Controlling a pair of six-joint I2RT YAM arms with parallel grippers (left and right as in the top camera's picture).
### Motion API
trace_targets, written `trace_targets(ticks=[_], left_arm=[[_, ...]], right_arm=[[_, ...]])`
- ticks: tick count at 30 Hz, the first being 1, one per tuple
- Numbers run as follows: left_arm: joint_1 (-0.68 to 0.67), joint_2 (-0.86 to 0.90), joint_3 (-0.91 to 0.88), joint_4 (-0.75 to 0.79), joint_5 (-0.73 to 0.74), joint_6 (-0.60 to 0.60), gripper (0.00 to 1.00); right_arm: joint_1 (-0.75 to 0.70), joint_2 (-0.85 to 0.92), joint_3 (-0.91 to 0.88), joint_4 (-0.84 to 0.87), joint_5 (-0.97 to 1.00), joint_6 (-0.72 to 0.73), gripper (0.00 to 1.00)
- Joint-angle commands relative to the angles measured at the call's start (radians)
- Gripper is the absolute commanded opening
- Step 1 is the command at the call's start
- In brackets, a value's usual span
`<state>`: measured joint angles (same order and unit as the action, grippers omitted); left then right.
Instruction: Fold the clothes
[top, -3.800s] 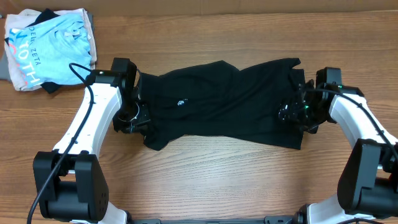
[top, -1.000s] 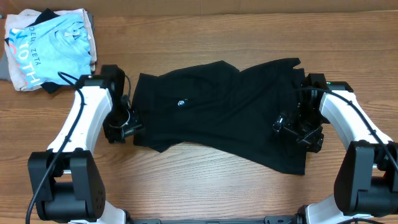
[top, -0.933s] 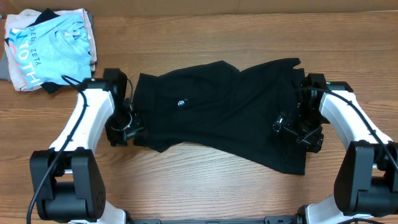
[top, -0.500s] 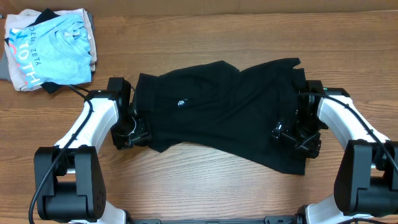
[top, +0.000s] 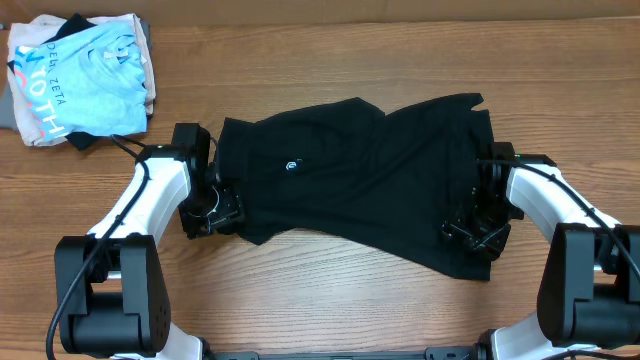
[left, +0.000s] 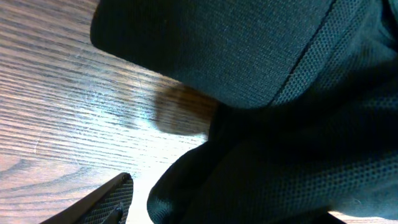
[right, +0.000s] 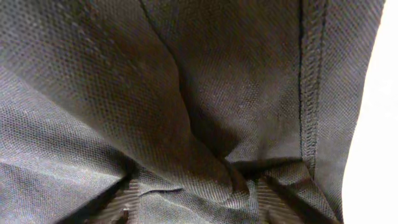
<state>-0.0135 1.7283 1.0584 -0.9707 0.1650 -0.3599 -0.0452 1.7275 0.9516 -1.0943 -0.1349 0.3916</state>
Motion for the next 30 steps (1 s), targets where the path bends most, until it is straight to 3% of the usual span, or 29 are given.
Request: trace_targets(ticks=[1,10,12,15,25,30], left_arm=[[-0.006,0.002,-0.005,0.002,0.013,0.004,0.70],[-0.006,0.002,-0.005,0.002,0.012,0.004,0.71],[-0.006,0.002,-0.005,0.002,0.012,0.004,0.72],[-0.006,0.002,-0.005,0.001,0.012,0.004,0.72],[-0.006,0.002,-0.005,-0.001,0.013,0.005,0.72],[-0.006,0.002,-0.005,-0.008,0.013,0.005,0.72]], right_arm=[[0.000,0.001,-0.004,0.002,-0.009,0.003,0.55],[0.000,0.001,-0.054,0.032,-0.009,0.003,0.50],[0.000,0.001,-0.055,0.033,-0.008,0.003,0.45],[0.000,0.001,-0.055,0.040,-0.008,0.003,0.30],[-0.001,0.001,0.009,-0.002,-0.003,0.006,0.05],[-0.001,0.001,0.069,-0.063,0.019,0.006,0.04]])
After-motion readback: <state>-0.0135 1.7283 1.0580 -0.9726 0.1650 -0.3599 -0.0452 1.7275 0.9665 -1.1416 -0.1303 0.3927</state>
